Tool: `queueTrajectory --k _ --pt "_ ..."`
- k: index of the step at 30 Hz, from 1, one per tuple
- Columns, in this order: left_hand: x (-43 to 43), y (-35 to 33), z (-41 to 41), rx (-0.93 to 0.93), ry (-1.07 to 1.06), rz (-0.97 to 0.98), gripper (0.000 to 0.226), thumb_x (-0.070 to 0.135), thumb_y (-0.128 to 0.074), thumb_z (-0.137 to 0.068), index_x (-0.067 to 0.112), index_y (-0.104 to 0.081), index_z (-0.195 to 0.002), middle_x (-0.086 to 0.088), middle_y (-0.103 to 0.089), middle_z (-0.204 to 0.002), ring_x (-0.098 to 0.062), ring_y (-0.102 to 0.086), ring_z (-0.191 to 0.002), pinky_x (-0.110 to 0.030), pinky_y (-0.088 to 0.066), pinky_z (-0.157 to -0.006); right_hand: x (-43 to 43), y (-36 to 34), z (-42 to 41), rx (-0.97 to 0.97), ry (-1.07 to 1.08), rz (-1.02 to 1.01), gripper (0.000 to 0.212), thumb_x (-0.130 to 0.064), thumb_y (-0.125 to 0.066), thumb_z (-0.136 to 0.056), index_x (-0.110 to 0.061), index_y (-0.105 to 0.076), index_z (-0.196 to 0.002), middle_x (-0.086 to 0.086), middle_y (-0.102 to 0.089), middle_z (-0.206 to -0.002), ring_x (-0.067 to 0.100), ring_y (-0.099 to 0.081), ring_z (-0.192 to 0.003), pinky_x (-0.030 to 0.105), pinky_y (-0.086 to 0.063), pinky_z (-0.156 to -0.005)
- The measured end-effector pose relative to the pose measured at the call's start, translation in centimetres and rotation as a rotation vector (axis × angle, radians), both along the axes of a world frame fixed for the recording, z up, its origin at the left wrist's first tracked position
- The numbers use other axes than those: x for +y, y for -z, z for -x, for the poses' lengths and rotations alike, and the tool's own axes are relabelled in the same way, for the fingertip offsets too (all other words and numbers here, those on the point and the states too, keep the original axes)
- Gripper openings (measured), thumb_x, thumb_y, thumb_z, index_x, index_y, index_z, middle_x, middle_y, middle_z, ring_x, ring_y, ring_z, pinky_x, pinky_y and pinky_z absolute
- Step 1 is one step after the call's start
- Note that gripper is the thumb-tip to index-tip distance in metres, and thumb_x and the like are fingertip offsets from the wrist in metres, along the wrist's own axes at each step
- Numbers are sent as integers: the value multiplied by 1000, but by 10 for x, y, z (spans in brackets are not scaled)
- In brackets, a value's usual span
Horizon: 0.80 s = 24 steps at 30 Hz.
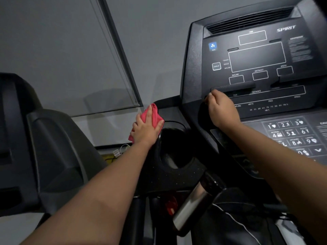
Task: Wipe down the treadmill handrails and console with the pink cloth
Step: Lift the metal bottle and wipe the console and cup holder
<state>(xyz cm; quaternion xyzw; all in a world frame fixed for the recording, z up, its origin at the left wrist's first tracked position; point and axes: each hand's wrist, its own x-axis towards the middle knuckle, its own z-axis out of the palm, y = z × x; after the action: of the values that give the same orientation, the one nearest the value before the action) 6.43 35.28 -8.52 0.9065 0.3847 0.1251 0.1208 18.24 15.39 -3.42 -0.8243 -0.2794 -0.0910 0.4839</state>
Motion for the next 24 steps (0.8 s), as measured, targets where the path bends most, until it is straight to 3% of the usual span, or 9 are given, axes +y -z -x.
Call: queueTrajectory --k 7,11,19,24 --pt "-20 12 26 244 -85 48 77 62 -27 -95 33 20 -148 -10 -1 -158 -35 -12 -140 -57 -14 -111 -1 0 0 17 -10 2 29 -26 -33 -98 -7 -51 -85 12 -58 -92 27 -50 -85 33 -31 -69" --pt "-28 16 42 335 -104 95 76 61 -26 -95 32 20 -149 -8 5 -159 -35 -6 -142 -57 -13 -111 -1 1 0 14 -19 -5 28 -25 -33 -99 -9 -50 -84 11 -57 -92 25 -48 -84 31 -29 -69" --pt "-22 8 6 312 -298 132 87 73 -22 -88 28 21 -149 -12 -5 -155 -35 -23 -133 -58 -18 -110 -2 4 0 -1 -18 -22 28 -24 -33 -98 -6 -49 -82 9 -54 -84 26 -48 -80 32 -28 -66" --pt "-15 2 -1 242 -265 135 85 74 -24 -88 32 17 -149 -12 -6 -155 -34 -24 -134 -54 -20 -110 1 4 -3 10 -9 -14 27 -24 -33 -98 -9 -48 -80 8 -54 -84 26 -48 -80 32 -29 -66"
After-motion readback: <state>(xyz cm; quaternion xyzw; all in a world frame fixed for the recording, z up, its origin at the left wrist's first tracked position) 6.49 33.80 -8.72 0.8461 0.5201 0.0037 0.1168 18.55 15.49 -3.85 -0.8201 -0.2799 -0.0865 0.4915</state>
